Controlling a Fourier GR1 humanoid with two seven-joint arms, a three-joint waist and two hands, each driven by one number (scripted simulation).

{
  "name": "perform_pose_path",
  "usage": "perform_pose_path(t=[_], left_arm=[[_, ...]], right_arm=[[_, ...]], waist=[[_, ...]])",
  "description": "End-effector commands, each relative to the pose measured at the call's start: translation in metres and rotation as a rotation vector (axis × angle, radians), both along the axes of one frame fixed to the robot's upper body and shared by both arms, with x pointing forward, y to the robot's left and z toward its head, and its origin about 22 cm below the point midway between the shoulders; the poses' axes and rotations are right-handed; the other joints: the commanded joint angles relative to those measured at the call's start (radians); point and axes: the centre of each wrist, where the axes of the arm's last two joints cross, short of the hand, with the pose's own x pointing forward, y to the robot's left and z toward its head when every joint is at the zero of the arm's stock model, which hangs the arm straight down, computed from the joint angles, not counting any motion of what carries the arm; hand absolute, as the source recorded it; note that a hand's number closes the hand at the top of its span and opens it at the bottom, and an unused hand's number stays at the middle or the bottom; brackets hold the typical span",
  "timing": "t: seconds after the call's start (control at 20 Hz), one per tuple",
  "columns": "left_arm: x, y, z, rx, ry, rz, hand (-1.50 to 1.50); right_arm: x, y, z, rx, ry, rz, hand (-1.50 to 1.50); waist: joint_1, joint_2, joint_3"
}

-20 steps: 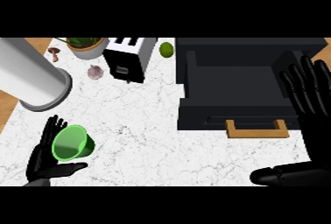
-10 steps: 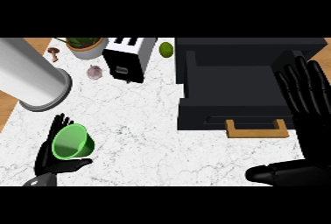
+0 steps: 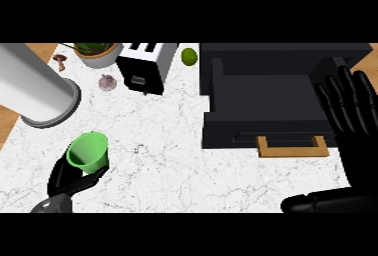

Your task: Pick up the cup, place it into the drawer and close the drawer

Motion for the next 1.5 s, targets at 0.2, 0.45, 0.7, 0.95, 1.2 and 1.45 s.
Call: perform_pose_path(t=[0.2,0.45,0.7,0.95,1.2,1.45], left_arm=[[0.011,-0.001,0.009,-0.079,-0.195,-0.054,1.50],[0.009,-0.022,0.001,-0.017,-0.242,0.055,1.50],[0.021,-0.034,0.007,0.007,-0.290,0.129,1.50],[0.037,-0.053,0.024,-0.010,-0.366,0.099,1.50],[0.036,-0.076,0.045,-0.036,-0.417,-0.010,1.50],[0.073,-0.087,0.104,-0.005,-0.439,-0.126,1.50]], right_arm=[[-0.004,-0.005,-0.005,-0.006,-0.003,-0.010,-1.50],[-0.010,-0.007,-0.002,-0.004,0.002,-0.020,-1.50],[-0.005,-0.001,0.003,-0.012,0.005,0.004,-1.50],[0.006,-0.003,0.002,0.000,0.003,-0.012,-1.50],[-0.008,-0.005,0.005,-0.010,0.004,-0.020,-1.50],[0.007,0.004,-0.008,-0.017,0.027,-0.027,-1.50]], waist=[[0.004,-0.002,0.001],[0.003,-0.003,0.001],[0.008,-0.003,0.001],[0.019,-0.006,0.003],[0.024,-0.011,0.003],[0.020,-0.006,0.003]])
